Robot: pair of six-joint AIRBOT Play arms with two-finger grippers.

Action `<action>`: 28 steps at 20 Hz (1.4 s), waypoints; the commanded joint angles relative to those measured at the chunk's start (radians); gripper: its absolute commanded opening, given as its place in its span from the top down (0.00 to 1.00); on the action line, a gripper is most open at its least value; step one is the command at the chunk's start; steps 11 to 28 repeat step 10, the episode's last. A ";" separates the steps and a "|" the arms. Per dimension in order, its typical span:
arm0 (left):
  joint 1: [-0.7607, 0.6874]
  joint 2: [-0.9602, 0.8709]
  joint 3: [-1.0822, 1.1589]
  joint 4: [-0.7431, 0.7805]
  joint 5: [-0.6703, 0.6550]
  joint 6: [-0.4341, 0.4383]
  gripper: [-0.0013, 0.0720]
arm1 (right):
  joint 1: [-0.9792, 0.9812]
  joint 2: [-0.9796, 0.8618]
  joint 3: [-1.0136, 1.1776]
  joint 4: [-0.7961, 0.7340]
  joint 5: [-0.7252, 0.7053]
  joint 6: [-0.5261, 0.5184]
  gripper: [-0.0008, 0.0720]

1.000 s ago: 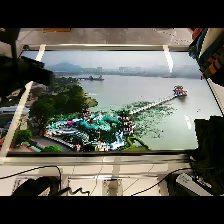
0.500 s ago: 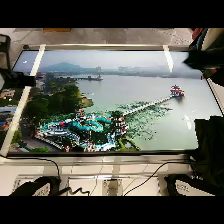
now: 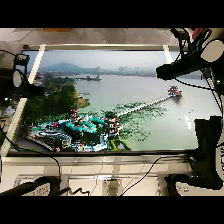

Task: Fold the clothes and pants, and hang the long-sleeved shirts on hangers.

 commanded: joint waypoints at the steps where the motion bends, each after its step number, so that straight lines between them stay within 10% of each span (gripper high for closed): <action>1: 0.001 -0.051 0.000 0.001 -0.009 0.000 0.96 | 0.007 -0.005 0.000 -0.002 0.004 -0.004 0.94; 28: 0.001 -0.140 0.000 0.001 -0.009 0.000 0.96 | 0.007 -0.005 0.000 -0.002 0.004 -0.004 0.94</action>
